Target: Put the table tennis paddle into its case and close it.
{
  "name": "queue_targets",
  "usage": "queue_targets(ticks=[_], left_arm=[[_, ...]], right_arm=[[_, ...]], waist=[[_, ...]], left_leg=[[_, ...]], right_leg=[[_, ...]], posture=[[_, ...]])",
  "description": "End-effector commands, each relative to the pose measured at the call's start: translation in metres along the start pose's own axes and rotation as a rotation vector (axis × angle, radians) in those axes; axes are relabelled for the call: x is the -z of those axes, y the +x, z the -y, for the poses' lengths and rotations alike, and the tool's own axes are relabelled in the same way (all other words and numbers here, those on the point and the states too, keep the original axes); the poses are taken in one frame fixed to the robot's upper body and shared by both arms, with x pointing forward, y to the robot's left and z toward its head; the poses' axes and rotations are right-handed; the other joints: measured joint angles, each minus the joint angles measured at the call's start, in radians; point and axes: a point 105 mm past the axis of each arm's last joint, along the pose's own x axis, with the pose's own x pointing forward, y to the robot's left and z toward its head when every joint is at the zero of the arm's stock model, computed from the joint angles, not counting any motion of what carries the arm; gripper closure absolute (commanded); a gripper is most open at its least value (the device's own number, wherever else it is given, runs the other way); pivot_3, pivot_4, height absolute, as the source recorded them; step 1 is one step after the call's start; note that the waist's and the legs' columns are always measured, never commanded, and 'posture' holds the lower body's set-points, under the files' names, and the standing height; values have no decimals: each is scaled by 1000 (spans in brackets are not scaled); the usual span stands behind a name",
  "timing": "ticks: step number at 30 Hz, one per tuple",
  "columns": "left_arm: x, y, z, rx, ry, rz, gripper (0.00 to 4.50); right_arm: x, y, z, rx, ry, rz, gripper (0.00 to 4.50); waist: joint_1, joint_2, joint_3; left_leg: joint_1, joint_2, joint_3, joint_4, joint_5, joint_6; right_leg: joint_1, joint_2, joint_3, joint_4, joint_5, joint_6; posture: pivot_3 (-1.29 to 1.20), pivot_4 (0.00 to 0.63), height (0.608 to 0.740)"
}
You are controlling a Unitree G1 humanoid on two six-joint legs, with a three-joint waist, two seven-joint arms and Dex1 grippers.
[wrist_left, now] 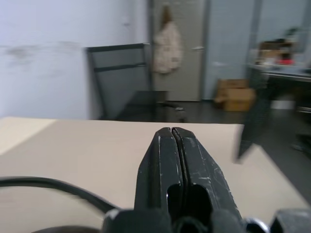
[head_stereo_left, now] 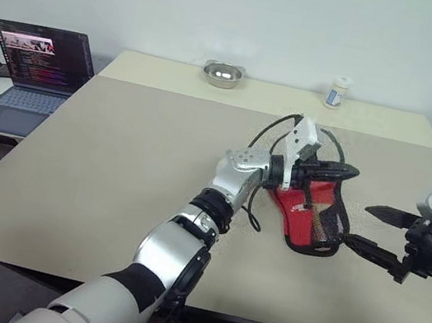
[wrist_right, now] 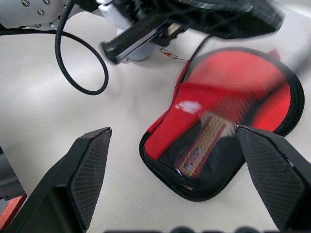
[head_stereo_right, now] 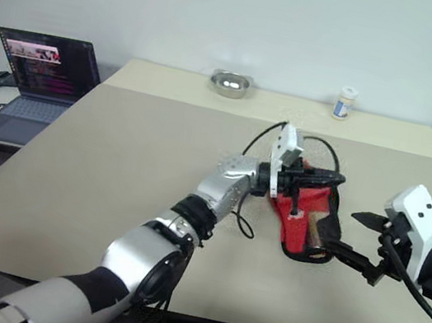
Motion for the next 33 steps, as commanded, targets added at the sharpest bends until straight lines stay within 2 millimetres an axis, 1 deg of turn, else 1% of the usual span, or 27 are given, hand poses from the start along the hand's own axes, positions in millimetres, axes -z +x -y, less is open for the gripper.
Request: queue_targets(ticks=[1,5,9,11,13,15,16,19,22,23,26,30,33], left_arm=[[-29,0,-6,17,92,48,4461],[-34,-33,-15,42,169,-4,4461],[-40,-73,-12,103,180,-60,4461],[-43,-97,-9,118,167,-105,4461],[-47,-116,-4,124,146,-140,4461],[-50,-128,2,123,128,-163,4461],[-52,-136,5,118,120,-177,4461],[-56,-164,11,63,87,-237,4461],[-55,-176,10,0,78,-273,4461],[-55,-176,9,-13,82,-277,4461],[-55,-178,9,-39,88,-286,4461],[-55,-182,8,-60,93,-299,4461],[-55,-184,6,-72,98,-307,4461]], right_arm=[[-9,-9,2,30,-43,16,0],[-8,-6,6,48,-21,27,0],[0,7,17,85,38,37,0],[6,18,29,127,92,50,0],[11,26,42,172,125,50,0],[15,33,50,196,149,44,0],[18,40,56,215,171,41,0],[33,64,83,309,263,21,0],[42,87,98,343,311,-2,0],[44,92,100,338,313,-6,0],[58,109,107,344,322,-52,0],[75,118,108,320,309,-111,0],[80,118,107,298,304,-130,0]], waist=[[0,0,0],[-9,1,0],[-11,1,-1],[-13,2,-1],[-14,2,-1],[-12,2,-1],[-11,2,-1],[-11,2,-1],[-12,2,-1],[-11,2,-1],[-6,2,-1],[-6,2,-1],[-9,2,-1]], left_leg=[[0,0,0,0,0,0],[0,1,0,0,0,0],[2,2,0,-1,0,-1],[2,2,0,0,0,-1],[2,2,1,1,1,-1],[2,2,1,1,1,-1],[2,2,1,1,1,-1],[2,2,2,2,1,-1],[2,2,2,2,1,-1],[2,2,2,2,1,-1],[2,1,2,2,1,-1],[1,1,4,2,1,-1],[2,1,4,2,1,0]], right_leg=[[0,0,0,0,0,0],[0,1,1,0,0,0],[0,2,1,1,2,-4],[0,2,2,2,2,-4],[0,2,2,3,3,-5],[0,2,2,3,3,-5],[0,1,2,3,3,-5],[1,1,2,3,3,-5],[0,1,2,3,3,-6],[0,1,2,4,3,-6],[0,1,2,3,3,-6],[0,-1,3,2,4,-6],[0,-1,4,2,4,-6]], posture=[[0,150,740],[0,150,740],[0,150,740],[0,150,740],[0,150,740],[0,150,740],[0,150,740],[0,150,740],[0,150,740],[0,150,740],[0,150,740],[0,150,740],[0,150,740]])
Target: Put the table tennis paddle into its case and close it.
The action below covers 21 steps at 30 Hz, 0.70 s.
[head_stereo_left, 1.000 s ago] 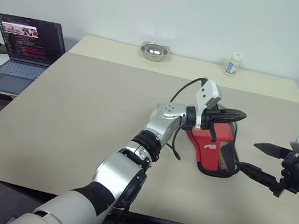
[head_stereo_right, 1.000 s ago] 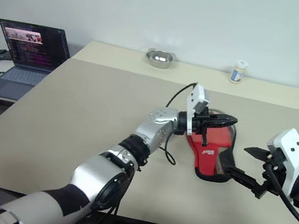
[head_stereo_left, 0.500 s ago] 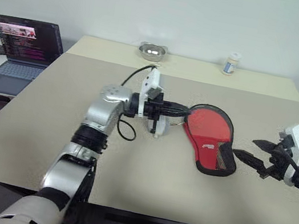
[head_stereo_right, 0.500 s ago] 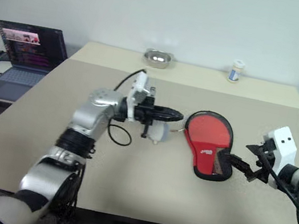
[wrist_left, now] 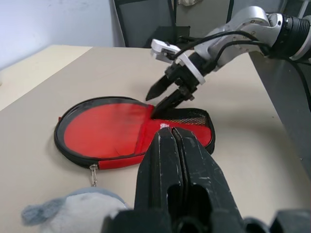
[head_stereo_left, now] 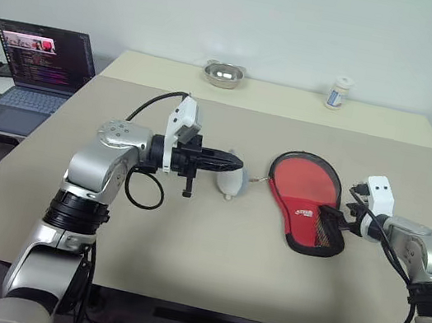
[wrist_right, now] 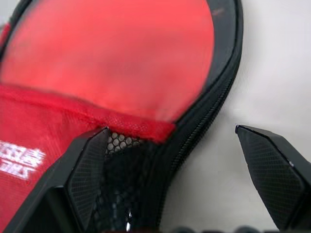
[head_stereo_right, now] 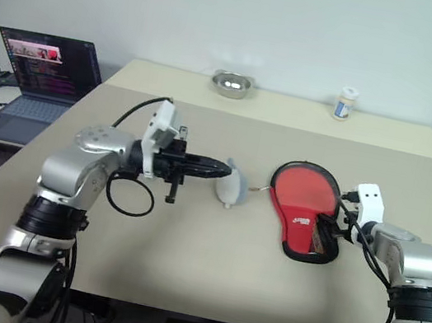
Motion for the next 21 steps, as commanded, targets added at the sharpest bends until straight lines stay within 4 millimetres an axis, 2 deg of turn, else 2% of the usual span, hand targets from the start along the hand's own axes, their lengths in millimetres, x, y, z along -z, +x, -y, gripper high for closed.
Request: queue_targets(ticks=[1,9,17,21], left_arm=[[-13,-5,1,-8,52,19,4461],[-11,-5,-1,-16,53,9,4461],[-11,-2,-2,-13,61,5,4461],[-8,-4,-1,-13,63,-9,4500]], right_arm=[[2,-3,5,-5,-31,-13,0],[15,-9,13,-30,5,-70,0],[28,6,8,-51,4,-132,0],[37,14,-2,-91,-25,-183,879]], waist=[[0,0,0],[0,0,0],[-1,0,0],[-4,-3,-2]], left_leg=[[0,0,0,0,0,0],[1,0,0,0,0,0],[6,0,2,0,0,0],[10,0,4,0,0,0]], right_leg=[[0,0,0,0,0,0],[0,0,0,2,0,0],[2,0,2,4,0,0],[3,0,4,9,0,0]], posture=[[0,150,740],[0,150,740],[0,150,740],[0,150,740]])
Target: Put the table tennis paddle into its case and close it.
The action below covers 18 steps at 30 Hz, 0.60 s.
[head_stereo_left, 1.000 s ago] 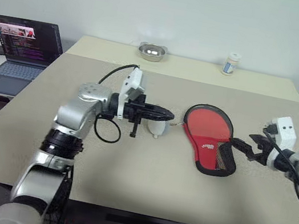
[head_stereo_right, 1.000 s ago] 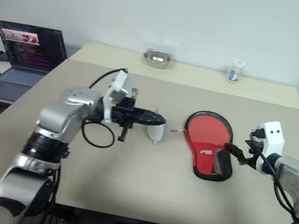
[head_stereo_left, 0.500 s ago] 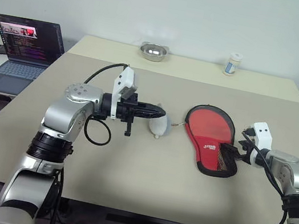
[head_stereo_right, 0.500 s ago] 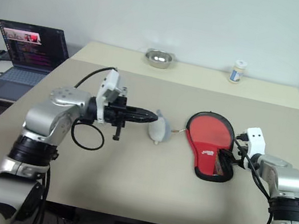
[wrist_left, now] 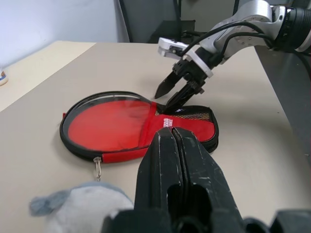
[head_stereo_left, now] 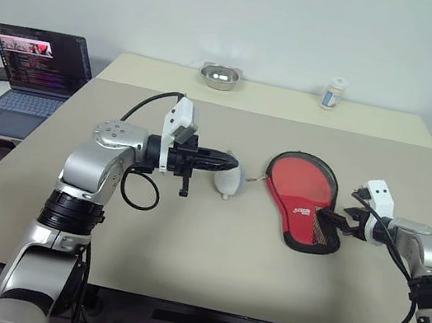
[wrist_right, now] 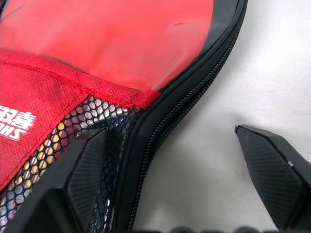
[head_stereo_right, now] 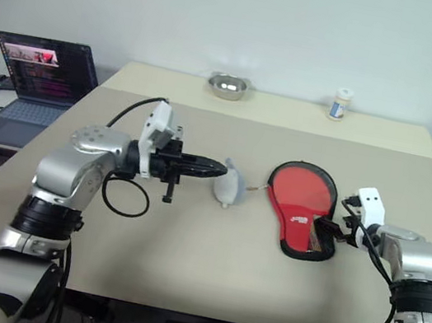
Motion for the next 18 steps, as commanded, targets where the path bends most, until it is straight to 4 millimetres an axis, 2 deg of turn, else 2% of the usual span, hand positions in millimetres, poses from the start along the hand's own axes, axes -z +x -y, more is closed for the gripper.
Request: queue_targets(ticks=[1,7,11,12,18], left_arm=[[-10,-2,0,-3,58,2,4500],[1,-13,4,13,39,-42,4500],[13,-25,12,58,4,-88,4500],[15,-29,14,71,-6,-101,4500],[19,-41,20,111,-15,-138,4500]], right_arm=[[25,11,-6,-20,-14,-111,1204],[36,21,-22,-88,-14,-162,3136],[27,27,-41,-156,18,-129,4316],[22,28,-49,-180,33,-112,4478],[-7,25,-105,-321,47,-9,4478]], waist=[[-2,-1,-1],[-6,-2,-2],[-17,-8,-6],[-21,-8,-7],[-31,-8,-7]], left_leg=[[1,0,0,0,0,0],[11,1,0,-1,0,0],[15,2,1,-2,0,0],[15,2,1,-1,0,0],[15,5,0,-4,0,-1]], right_leg=[[0,0,0,1,0,0],[9,0,0,1,-1,-1],[12,-1,0,2,-3,0],[12,-3,0,2,-3,-1],[9,-2,0,6,-5,-7]], posture=[[0,150,740],[0,150,740],[0,150,740],[0,150,740],[0,150,740]])
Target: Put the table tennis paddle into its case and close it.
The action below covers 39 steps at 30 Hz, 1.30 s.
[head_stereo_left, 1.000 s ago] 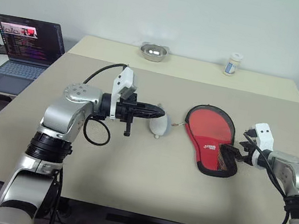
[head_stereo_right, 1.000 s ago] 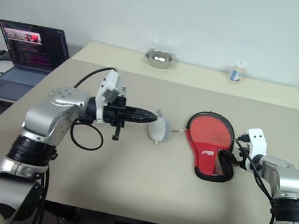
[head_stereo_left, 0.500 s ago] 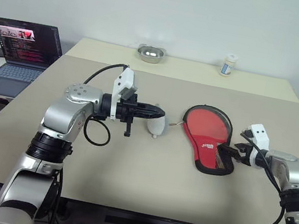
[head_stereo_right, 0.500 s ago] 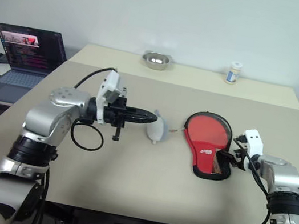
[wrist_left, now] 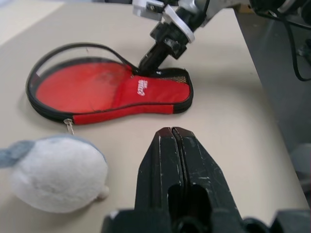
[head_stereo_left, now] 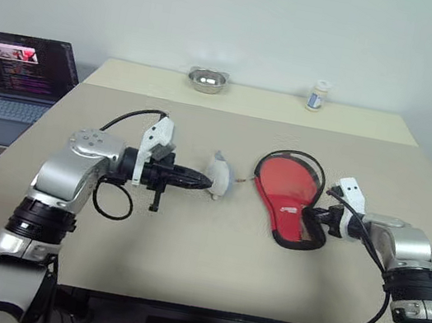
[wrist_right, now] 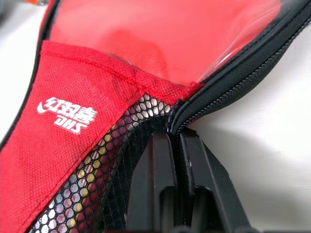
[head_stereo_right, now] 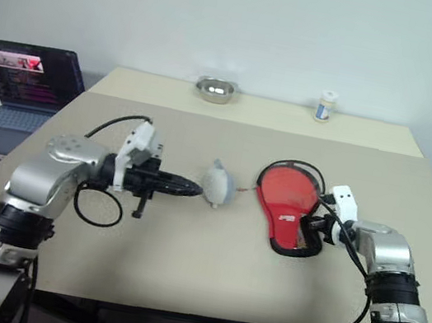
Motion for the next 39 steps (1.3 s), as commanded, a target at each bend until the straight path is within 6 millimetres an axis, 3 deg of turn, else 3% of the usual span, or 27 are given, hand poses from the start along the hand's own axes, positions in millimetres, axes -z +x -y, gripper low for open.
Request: queue_targets(ticks=[1,8,13,21,27,39], left_arm=[[-14,-5,6,35,56,13,4500],[-13,-7,15,87,48,-11,4500],[-9,-6,21,110,32,-17,4500],[-5,-5,30,144,13,-28,4500],[-2,-2,34,173,10,-35,4500],[0,-1,34,180,11,-36,4500]], right_arm=[[-4,12,-54,-171,9,18,4478],[2,18,-111,-278,21,25,4478],[14,19,-135,-315,22,9,4478],[39,-9,-131,-284,11,-33,4478],[55,-32,-122,-249,-16,-73,4478],[58,-44,-120,-214,26,-55,4478]], waist=[[-4,0,0],[-11,1,0],[-11,0,0],[-6,0,0],[5,0,0],[7,0,0]], left_leg=[[0,1,0,-1,0,0],[0,13,0,-3,-1,-2],[-1,14,2,-13,3,-10],[-2,14,2,-14,2,-12],[-2,12,2,-14,1,-14],[-2,12,2,-14,1,-14]], right_leg=[[-1,1,0,1,0,-1],[-5,14,0,2,-2,-4],[-12,16,2,2,-3,-6],[-12,16,1,1,-5,-13],[-11,16,1,0,-8,-8],[-11,16,1,0,-8,-7]], posture=[[0,150,740],[0,150,740],[0,150,740],[0,150,740],[0,150,740],[0,150,740]])
